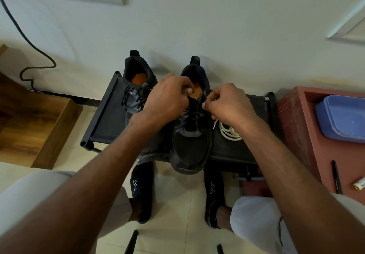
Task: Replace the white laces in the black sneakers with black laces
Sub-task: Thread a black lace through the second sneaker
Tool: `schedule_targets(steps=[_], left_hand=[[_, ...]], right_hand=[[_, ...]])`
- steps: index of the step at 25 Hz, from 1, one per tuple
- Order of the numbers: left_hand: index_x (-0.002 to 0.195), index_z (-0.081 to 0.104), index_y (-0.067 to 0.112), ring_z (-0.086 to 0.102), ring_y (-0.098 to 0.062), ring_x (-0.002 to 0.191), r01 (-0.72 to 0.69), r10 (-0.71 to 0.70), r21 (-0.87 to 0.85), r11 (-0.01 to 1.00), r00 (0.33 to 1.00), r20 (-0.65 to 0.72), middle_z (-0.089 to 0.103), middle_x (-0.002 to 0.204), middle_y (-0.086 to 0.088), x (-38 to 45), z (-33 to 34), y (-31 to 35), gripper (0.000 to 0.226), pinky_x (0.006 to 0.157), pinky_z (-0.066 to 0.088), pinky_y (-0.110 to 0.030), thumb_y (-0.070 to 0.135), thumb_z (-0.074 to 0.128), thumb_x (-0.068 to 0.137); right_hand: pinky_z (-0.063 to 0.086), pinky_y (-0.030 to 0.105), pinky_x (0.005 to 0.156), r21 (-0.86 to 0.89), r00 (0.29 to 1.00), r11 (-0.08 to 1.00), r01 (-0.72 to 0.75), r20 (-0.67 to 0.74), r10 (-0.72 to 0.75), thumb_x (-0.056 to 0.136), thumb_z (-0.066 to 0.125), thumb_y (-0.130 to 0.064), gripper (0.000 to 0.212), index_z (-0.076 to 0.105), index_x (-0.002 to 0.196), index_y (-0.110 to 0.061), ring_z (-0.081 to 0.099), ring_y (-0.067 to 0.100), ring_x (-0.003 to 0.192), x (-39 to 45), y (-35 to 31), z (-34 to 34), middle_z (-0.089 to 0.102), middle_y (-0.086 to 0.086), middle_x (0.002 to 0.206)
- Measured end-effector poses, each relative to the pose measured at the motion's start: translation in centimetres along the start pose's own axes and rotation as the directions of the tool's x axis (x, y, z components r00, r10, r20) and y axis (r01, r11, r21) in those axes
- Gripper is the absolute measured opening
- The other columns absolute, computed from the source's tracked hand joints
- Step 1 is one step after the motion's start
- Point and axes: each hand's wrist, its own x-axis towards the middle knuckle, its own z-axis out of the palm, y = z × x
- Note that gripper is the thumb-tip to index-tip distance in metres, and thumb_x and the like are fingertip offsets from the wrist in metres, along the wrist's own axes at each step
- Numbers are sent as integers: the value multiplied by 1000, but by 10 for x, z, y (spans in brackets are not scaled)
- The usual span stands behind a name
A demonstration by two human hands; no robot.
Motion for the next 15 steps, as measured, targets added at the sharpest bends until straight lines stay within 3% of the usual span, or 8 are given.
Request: schedule_targets(steps=[5, 9, 10, 11, 12, 13, 14, 15], left_hand=[[110, 77, 23, 60, -11, 83, 66, -66, -53, 996, 998, 14, 69, 96, 6, 4, -8, -8, 21, 61, 38, -18, 20, 57, 104], [109, 78, 24, 64, -12, 89, 71, -69, -69, 995, 997, 31, 73, 104, 3, 3, -10, -8, 20, 64, 40, -17, 23, 59, 104], [109, 78, 24, 65, -13, 92, 73, -71, -75, 994, 997, 38, 73, 105, 3, 3, -11, -9, 19, 68, 43, -20, 23, 59, 104], [109, 77, 25, 66, -14, 95, 76, -73, -82, 994, 996, 46, 73, 106, 3, 3, -12, -9, 19, 72, 46, -23, 24, 59, 104], [110, 77, 25, 66, -15, 97, 76, -71, -90, 993, 996, 53, 73, 107, 3, 2, -12, -10, 19, 75, 47, -26, 24, 59, 104], [110, 77, 26, 66, -15, 97, 74, -69, -96, 993, 996, 58, 73, 106, 3, 2, -12, -10, 19, 75, 48, -26, 24, 58, 104], [109, 77, 26, 66, -14, 95, 72, -67, -98, 993, 996, 59, 73, 105, 4, 2, -12, -11, 19, 74, 48, -25, 24, 58, 104], [109, 76, 26, 66, -14, 92, 73, -68, -95, 993, 996, 60, 73, 102, 4, 1, -12, -10, 19, 70, 47, -23, 23, 58, 105]], right_hand=[[63, 37, 69, -14, 996, 1000, 20, -90, -21, 84, 74, -26, 8, 76, 76, -27, 72, 22, 72, -6, -6, 1, 72, -5, 73], [64, 43, 72, 339, 975, 940, -30, -195, 102, 75, 71, -31, 13, 74, 72, -19, 75, 22, 71, -9, -14, -12, 75, -1, 70], [63, 40, 73, 546, 967, 838, 6, -217, 134, 80, 69, -27, 11, 71, 75, -17, 77, 23, 76, -9, -19, -23, 77, 1, 75], [59, 36, 73, 762, 961, 645, 55, -215, 172, 86, 65, -21, 7, 66, 80, -17, 77, 24, 79, -8, -21, -34, 78, 2, 78], [55, 35, 73, 880, 953, 467, 90, -212, 215, 91, 61, -16, 4, 61, 87, -16, 76, 24, 80, -6, -19, -45, 76, 2, 79], [53, 35, 73, 896, 936, 427, 122, -247, 251, 92, 60, -15, 2, 59, 94, -16, 75, 23, 80, -3, -15, -54, 73, 2, 80], [54, 36, 76, 785, 906, 605, 131, -342, 248, 90, 61, -17, 10, 59, 100, -17, 72, 21, 82, -1, -10, -58, 71, -1, 84], [54, 37, 79, 524, 890, 847, 88, -422, 169, 87, 64, -19, 18, 61, 105, -20, 70, 20, 88, 1, -4, -56, 69, -4, 93]])
